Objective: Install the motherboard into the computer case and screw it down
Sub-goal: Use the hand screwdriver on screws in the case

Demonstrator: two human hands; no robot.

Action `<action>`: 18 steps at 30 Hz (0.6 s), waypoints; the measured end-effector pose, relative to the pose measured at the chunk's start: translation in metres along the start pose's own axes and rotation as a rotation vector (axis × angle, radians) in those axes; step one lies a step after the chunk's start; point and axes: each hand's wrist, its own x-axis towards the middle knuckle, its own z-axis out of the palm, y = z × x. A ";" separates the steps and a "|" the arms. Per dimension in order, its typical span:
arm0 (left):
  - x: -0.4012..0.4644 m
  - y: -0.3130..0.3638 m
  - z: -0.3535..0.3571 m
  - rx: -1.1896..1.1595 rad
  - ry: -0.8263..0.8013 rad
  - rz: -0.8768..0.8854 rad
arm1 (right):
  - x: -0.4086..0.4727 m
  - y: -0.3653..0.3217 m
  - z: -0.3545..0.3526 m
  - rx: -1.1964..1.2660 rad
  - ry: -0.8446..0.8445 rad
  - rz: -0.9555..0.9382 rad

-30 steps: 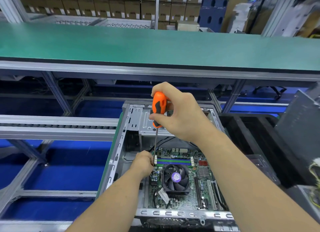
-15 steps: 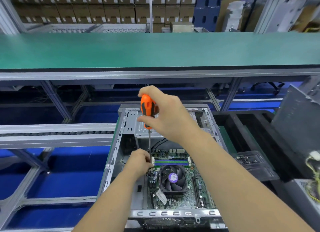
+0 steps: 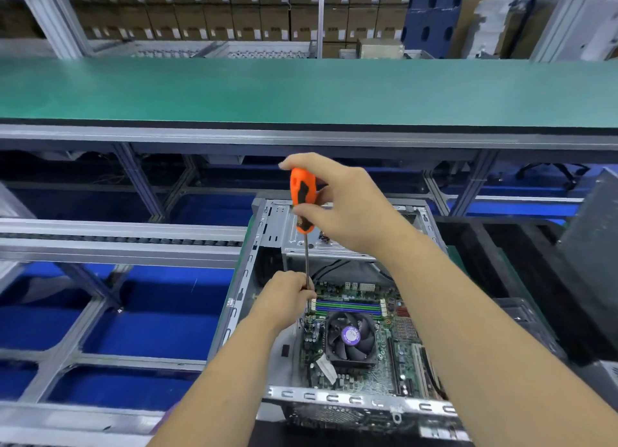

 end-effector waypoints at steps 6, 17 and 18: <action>0.003 -0.001 0.005 -0.003 -0.011 0.003 | -0.002 0.000 -0.006 -0.107 0.067 0.010; 0.007 -0.005 0.006 -0.058 -0.025 -0.002 | -0.002 0.003 -0.004 -0.101 -0.054 0.023; 0.007 -0.005 0.006 -0.071 -0.025 -0.014 | -0.001 0.004 -0.005 -0.104 -0.054 0.029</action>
